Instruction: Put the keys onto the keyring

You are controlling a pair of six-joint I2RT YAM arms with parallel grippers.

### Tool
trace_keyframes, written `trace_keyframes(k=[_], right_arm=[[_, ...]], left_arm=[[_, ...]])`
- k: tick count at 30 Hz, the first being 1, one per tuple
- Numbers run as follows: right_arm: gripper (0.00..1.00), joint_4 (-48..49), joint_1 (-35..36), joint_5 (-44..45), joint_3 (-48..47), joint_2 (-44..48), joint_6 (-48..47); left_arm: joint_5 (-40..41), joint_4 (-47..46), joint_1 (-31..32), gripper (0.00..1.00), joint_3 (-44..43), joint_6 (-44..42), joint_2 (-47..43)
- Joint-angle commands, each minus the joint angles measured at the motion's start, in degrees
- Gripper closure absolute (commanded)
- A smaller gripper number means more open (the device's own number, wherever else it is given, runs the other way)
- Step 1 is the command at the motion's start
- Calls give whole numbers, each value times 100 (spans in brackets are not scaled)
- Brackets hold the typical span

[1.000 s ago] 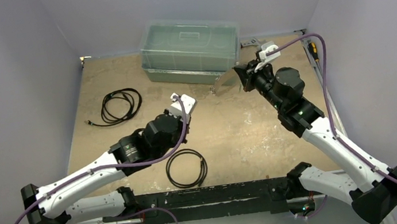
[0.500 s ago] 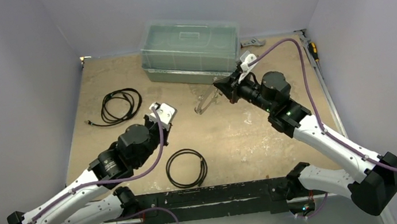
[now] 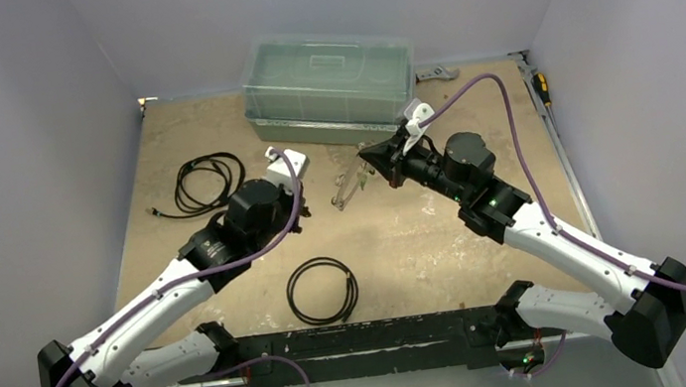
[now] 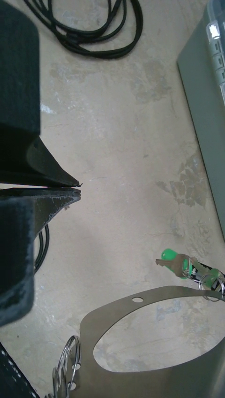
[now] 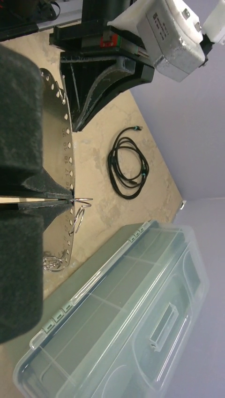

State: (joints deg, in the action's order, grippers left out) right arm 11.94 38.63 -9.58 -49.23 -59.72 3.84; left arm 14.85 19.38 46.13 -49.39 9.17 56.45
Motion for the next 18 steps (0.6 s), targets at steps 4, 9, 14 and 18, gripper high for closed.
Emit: trace_keyframes(k=[4,9,14,18], right_arm=[[100,470,40,282,-25,108,-94],[100,486,43,286,-7,113,-77],[100,467,56,345,38,269,-89],[100,514,55,311,45,272,-71]], left_arm=[[265,-250,-43,100,-136,1011,-294],[65,-591,-43,100,56,423,-696],[-568,-1501,-47,100,668,462,-1289],[-484,-1086,-48,100,434,108,-1198]])
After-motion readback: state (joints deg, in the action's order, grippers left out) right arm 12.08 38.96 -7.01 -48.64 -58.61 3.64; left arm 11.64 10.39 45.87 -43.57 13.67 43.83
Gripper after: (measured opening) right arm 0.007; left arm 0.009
